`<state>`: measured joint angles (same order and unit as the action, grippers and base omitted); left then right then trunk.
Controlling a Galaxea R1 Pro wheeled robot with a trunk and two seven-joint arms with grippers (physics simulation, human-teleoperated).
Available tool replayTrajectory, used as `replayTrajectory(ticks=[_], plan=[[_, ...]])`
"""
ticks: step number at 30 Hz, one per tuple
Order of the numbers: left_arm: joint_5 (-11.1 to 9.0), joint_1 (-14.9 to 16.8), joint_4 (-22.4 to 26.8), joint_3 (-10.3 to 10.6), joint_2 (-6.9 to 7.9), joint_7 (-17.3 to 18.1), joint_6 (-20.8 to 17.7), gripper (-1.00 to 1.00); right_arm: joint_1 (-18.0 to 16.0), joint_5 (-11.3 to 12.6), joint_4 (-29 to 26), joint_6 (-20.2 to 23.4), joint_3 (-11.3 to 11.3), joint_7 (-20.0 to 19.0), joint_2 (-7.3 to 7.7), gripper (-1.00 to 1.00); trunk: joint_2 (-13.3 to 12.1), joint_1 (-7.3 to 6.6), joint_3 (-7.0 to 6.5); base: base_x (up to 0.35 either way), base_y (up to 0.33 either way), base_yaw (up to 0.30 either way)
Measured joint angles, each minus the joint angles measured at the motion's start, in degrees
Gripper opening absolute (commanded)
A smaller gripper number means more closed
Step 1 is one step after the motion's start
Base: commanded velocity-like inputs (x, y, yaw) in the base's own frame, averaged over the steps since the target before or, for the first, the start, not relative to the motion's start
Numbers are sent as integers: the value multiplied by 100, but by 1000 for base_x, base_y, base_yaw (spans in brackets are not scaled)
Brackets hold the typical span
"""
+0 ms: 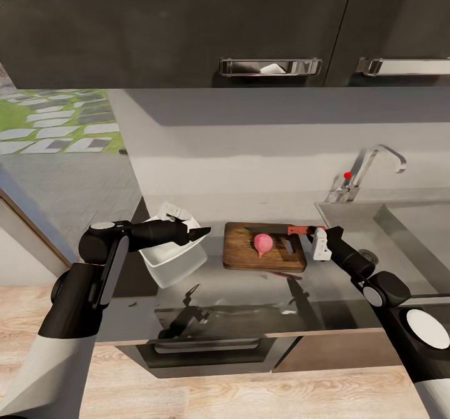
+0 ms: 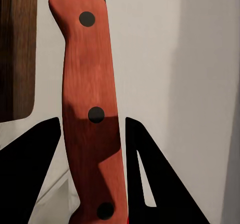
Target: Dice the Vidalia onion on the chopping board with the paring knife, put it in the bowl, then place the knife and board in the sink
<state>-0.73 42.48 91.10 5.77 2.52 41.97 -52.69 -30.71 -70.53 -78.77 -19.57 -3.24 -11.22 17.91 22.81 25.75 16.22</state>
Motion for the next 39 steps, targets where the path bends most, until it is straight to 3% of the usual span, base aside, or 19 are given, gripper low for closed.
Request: replayTrajectory(ticks=[29,39], plan=[[0,0,0,0,-7,5,-13,100,0,-2,1,6,10,-7,8,-100,0,0,0,0,0,0],[1,0,0,0,-21,5,-275,100,0,-2,9,9,17,-6,8,-100,401,220,180,0,0,0]])
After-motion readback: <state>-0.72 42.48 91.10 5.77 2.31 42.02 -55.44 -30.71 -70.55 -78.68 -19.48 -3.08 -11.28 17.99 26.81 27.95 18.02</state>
